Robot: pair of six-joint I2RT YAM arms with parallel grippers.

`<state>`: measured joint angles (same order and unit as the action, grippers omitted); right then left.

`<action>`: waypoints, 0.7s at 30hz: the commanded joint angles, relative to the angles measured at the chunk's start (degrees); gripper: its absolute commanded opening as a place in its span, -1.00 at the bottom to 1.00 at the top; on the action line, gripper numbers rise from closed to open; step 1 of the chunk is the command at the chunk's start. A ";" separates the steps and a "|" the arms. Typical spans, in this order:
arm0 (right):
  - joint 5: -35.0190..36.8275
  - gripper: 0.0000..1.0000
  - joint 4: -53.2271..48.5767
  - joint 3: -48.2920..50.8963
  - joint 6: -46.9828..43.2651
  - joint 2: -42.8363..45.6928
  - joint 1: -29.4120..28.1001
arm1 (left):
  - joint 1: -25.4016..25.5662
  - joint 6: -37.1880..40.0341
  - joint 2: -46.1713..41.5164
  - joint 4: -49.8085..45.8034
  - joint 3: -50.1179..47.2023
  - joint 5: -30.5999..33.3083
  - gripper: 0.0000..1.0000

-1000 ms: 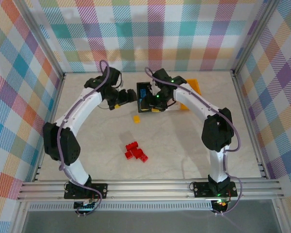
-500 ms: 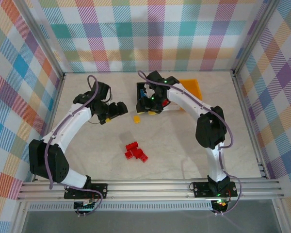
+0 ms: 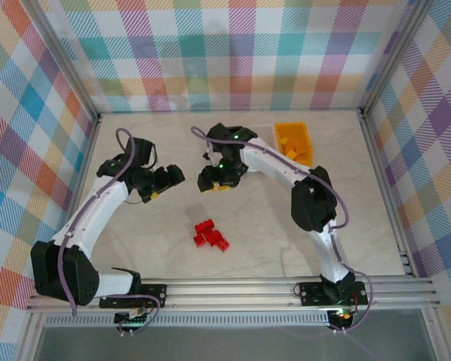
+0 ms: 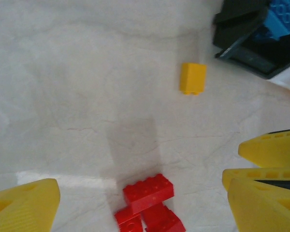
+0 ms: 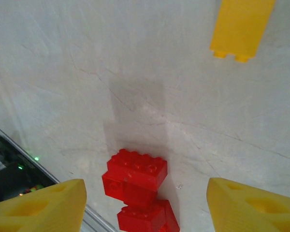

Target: Sort the legos into containers by color

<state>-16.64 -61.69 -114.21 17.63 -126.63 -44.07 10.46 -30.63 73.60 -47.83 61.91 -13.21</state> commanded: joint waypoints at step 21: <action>14.41 0.57 -3.50 -17.94 -1.90 -15.24 -0.31 | -4.32 -0.33 -6.85 -3.01 -7.02 -3.21 1.00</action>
<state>-3.77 -62.50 -129.03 16.73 -140.77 -44.56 7.27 -31.90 68.03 -49.41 55.72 -15.09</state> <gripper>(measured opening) 0.783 0.998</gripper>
